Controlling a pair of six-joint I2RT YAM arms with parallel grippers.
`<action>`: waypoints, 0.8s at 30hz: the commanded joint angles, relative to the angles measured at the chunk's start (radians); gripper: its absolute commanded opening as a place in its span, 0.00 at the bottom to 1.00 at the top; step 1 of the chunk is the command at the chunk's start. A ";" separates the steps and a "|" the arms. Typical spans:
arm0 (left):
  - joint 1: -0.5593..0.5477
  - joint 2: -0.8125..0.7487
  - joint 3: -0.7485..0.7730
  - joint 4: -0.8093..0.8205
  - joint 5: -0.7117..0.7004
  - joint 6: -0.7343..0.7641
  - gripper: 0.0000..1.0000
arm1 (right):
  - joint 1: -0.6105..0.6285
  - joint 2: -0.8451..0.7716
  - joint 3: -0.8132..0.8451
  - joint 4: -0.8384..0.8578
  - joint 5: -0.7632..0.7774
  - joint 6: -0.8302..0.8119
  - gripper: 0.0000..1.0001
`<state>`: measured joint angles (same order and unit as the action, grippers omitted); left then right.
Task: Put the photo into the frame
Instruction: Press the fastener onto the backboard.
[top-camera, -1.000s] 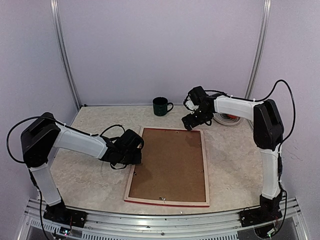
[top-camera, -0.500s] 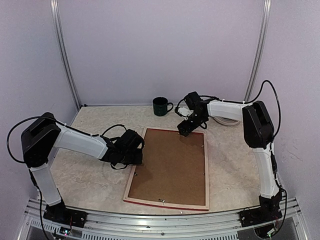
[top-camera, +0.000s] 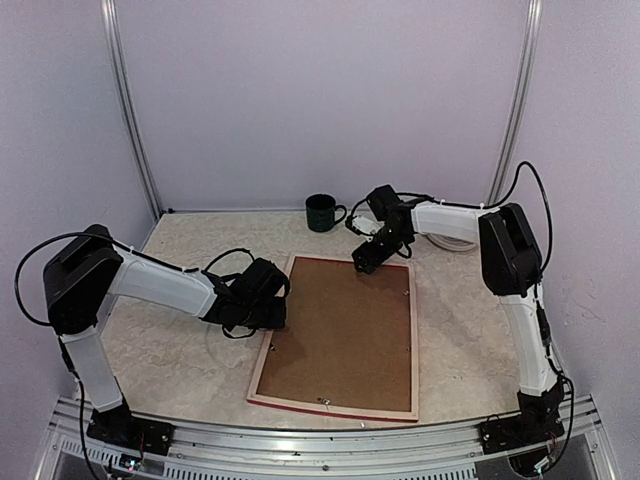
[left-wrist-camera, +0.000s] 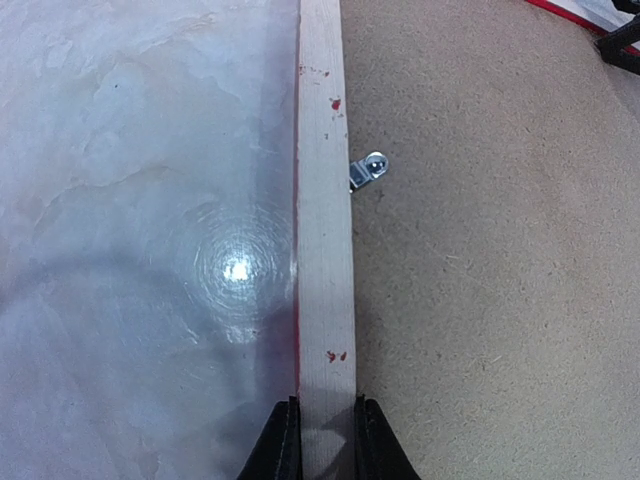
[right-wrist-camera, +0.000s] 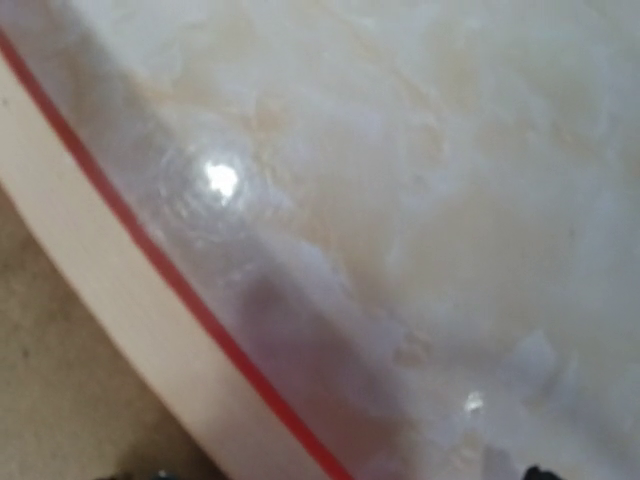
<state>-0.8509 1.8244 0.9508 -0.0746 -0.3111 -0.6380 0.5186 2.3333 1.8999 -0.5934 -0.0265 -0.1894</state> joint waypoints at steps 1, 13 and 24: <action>-0.018 0.023 0.013 -0.006 0.052 0.000 0.11 | -0.015 0.024 0.025 -0.005 -0.044 0.005 0.87; -0.019 0.029 0.013 -0.007 0.047 -0.009 0.11 | -0.053 -0.004 0.016 -0.007 -0.118 0.026 0.84; -0.019 0.032 0.007 -0.004 0.049 -0.013 0.11 | -0.058 0.026 0.040 -0.017 -0.125 0.033 0.80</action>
<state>-0.8524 1.8259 0.9512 -0.0746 -0.3145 -0.6453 0.4679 2.3394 1.9045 -0.5941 -0.1413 -0.1669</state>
